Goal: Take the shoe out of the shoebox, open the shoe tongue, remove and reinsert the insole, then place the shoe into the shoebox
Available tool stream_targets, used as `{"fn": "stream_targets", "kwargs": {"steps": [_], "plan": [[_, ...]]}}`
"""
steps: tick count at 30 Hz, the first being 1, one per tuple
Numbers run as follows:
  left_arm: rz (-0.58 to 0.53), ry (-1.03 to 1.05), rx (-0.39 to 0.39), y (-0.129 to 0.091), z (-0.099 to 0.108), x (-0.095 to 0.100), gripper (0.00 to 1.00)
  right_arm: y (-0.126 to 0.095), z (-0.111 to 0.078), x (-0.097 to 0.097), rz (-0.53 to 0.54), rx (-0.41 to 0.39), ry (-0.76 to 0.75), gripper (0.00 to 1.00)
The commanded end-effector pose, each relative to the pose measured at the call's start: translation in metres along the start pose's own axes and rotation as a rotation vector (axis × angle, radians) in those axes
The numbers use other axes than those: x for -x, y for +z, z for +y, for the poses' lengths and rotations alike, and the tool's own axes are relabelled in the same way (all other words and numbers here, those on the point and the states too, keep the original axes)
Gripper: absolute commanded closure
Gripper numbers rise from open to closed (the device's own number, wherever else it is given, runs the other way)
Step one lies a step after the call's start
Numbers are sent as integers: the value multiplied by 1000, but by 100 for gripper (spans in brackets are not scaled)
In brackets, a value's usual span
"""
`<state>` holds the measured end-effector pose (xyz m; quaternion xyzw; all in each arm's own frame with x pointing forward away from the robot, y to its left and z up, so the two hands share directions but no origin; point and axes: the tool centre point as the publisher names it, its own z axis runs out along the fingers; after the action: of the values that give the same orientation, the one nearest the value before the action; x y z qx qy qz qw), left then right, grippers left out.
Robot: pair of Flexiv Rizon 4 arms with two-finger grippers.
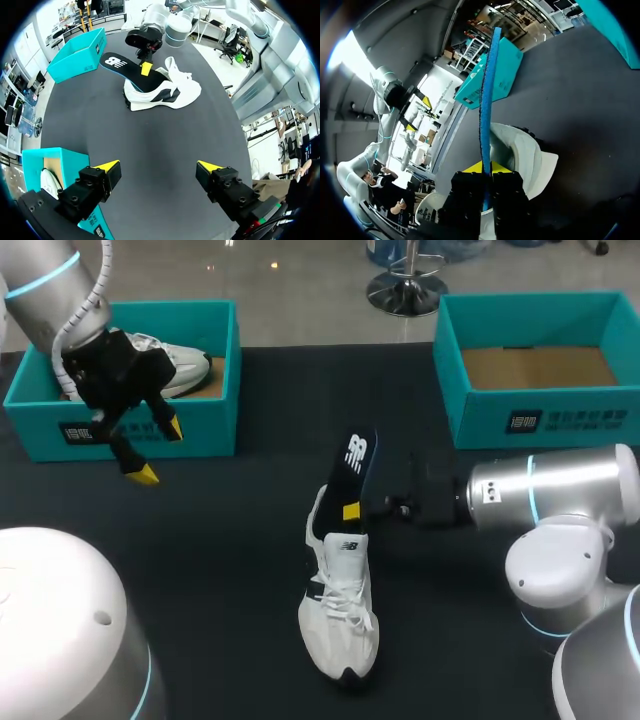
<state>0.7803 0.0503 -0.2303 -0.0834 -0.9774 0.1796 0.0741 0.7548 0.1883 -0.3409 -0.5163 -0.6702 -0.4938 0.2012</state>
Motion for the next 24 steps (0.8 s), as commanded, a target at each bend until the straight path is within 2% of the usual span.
{"fn": "stream_targets", "kwargs": {"steps": [1, 10, 11, 12, 13, 15, 17, 18, 21, 23, 24], "plan": [[0, 0, 2, 0, 0, -1, 0, 6, -10, -1, 2, 1, 14, 100], [0, 0, 2, 0, 0, -1, 0, 10, -24, 0, 2, -27, 40, 100], [0, 0, 2, 0, 0, -1, 0, 9, -24, 1, -1, -25, 41, 78], [0, 0, 2, 0, 0, -1, 0, 7, -22, 0, -4, -25, 40, 64], [0, 0, 2, 0, 0, -1, 0, 5, -20, -1, -11, -23, 36, 56], [0, 0, 2, 0, 0, -1, 0, 3, -15, -1, -19, -22, 27, 28], [0, 0, 2, 0, 0, -1, 0, 1, -9, -2, -27, -20, 21, 20], [0, 0, 2, 0, 0, -1, 0, 0, -5, -2, -29, -21, 17, 17], [0, 0, 2, 0, 0, -1, 0, -2, 4, 0, -40, -23, 7, 22], [0, 0, 2, 0, 0, -1, 0, -3, 9, 0, -46, -22, -2, 31], [0, 0, 2, 0, 0, -1, 0, -3, 12, 1, -46, -22, -4, 40]]}}
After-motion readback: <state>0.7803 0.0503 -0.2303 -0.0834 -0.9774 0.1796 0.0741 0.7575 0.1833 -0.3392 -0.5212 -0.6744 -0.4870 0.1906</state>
